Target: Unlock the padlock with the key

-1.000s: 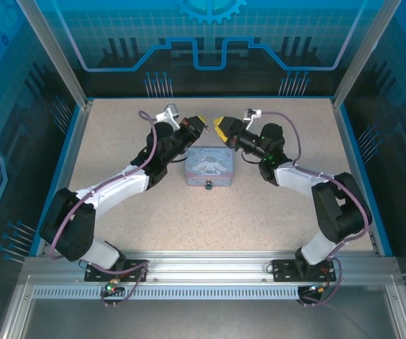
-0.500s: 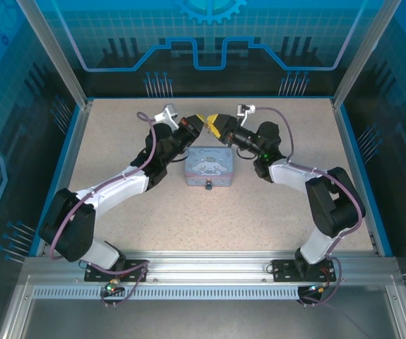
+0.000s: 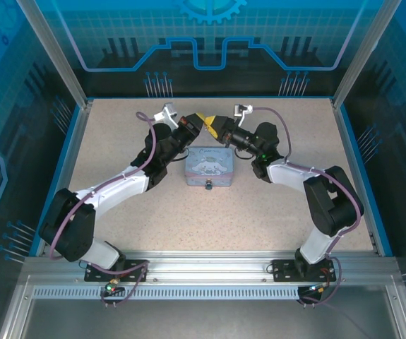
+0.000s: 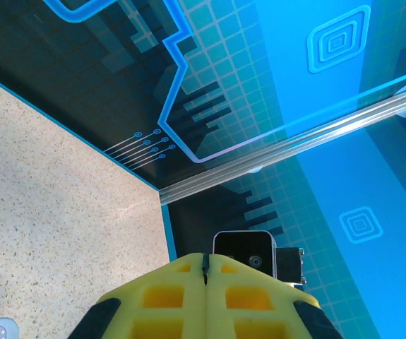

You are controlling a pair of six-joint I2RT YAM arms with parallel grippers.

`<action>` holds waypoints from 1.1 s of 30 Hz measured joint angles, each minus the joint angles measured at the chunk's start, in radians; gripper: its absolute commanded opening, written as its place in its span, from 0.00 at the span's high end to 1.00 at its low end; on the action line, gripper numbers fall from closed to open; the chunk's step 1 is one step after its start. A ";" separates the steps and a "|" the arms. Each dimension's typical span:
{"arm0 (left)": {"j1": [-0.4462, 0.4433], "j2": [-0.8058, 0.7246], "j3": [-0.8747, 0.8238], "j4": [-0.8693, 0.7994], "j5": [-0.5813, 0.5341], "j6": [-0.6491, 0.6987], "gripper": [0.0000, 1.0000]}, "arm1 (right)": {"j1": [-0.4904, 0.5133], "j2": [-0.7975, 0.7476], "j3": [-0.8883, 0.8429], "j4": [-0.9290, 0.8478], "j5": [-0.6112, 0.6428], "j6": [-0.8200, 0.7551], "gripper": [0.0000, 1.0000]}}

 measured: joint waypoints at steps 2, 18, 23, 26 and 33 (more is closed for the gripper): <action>0.000 0.000 0.000 0.000 0.000 0.000 1.00 | 0.000 0.000 -0.001 0.009 -0.003 0.000 0.75; 0.000 0.000 0.000 0.008 -0.008 0.000 1.00 | 0.006 0.000 -0.013 0.022 -0.019 0.007 0.81; 0.000 0.000 0.000 0.008 -0.008 0.000 1.00 | 0.006 0.000 -0.014 0.025 -0.019 0.011 0.85; 0.000 0.000 0.000 0.008 -0.008 0.000 1.00 | 0.006 0.000 -0.014 0.025 -0.019 0.011 0.89; 0.000 0.000 0.000 0.015 -0.014 0.000 1.00 | 0.006 0.002 -0.014 0.025 -0.017 0.018 1.00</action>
